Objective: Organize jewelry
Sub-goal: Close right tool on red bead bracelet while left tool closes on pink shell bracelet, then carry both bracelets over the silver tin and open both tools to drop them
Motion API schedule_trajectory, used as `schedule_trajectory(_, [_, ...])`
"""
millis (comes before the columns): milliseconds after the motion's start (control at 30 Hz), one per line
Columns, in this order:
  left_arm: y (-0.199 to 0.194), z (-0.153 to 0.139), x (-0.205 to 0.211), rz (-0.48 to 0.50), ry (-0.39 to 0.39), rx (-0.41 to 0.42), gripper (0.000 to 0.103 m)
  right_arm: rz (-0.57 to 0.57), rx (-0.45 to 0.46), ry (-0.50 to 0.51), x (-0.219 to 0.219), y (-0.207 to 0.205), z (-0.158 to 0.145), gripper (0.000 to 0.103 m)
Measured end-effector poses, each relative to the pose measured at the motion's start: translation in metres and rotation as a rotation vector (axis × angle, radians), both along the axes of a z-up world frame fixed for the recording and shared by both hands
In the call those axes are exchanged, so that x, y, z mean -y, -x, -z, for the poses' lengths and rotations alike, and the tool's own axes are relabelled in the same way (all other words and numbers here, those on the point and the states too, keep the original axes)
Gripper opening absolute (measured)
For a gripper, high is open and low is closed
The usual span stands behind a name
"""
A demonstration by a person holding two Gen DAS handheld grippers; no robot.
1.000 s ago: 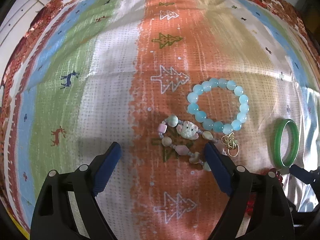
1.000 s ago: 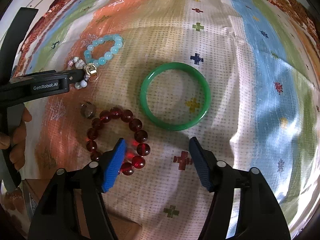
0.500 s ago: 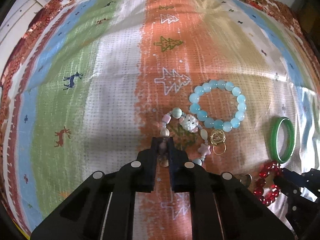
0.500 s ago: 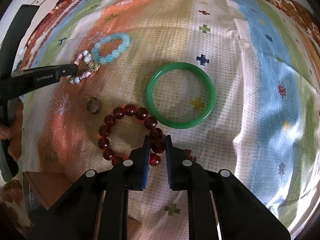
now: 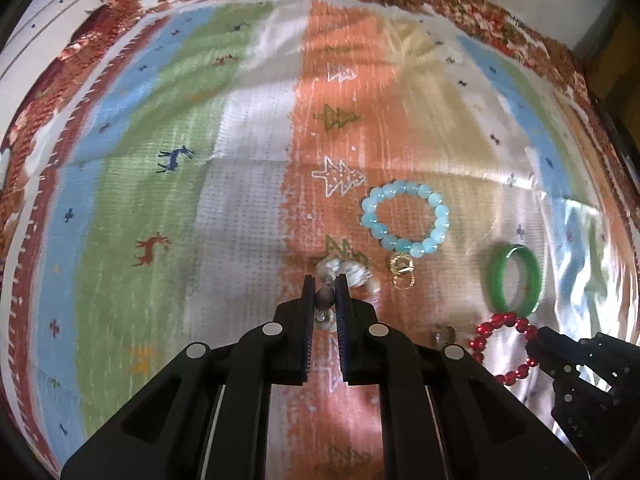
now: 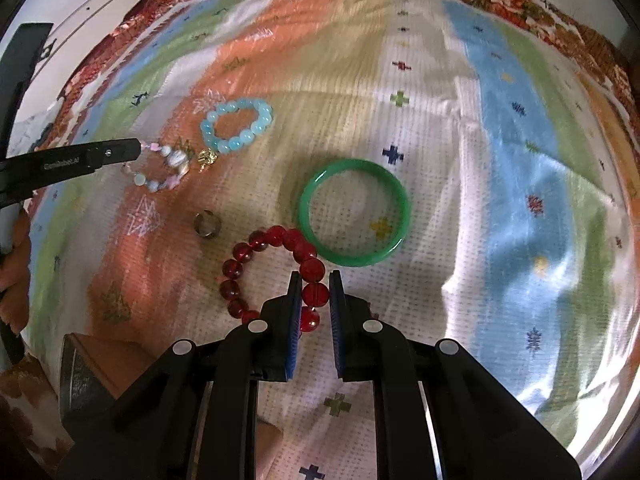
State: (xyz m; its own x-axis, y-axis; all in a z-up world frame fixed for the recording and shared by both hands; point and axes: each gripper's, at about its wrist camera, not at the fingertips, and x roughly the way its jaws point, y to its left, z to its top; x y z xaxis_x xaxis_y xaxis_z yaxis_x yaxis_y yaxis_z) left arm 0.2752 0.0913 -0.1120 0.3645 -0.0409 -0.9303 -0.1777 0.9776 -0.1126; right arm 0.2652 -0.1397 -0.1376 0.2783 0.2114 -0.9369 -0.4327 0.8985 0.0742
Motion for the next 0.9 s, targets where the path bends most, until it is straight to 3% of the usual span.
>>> schedule_trajectory(200, [0.01, -0.015, 0.01, 0.019, -0.007, 0.028, 0.009, -0.002, 0.048, -0.073, 0.002, 0.008, -0.022, 0.014])
schedule_trajectory(900, [0.05, -0.054, 0.025, 0.029, 0.012, 0.113, 0.009, -0.018, 0.162, -0.14, 0.013, 0.034, -0.068, 0.014])
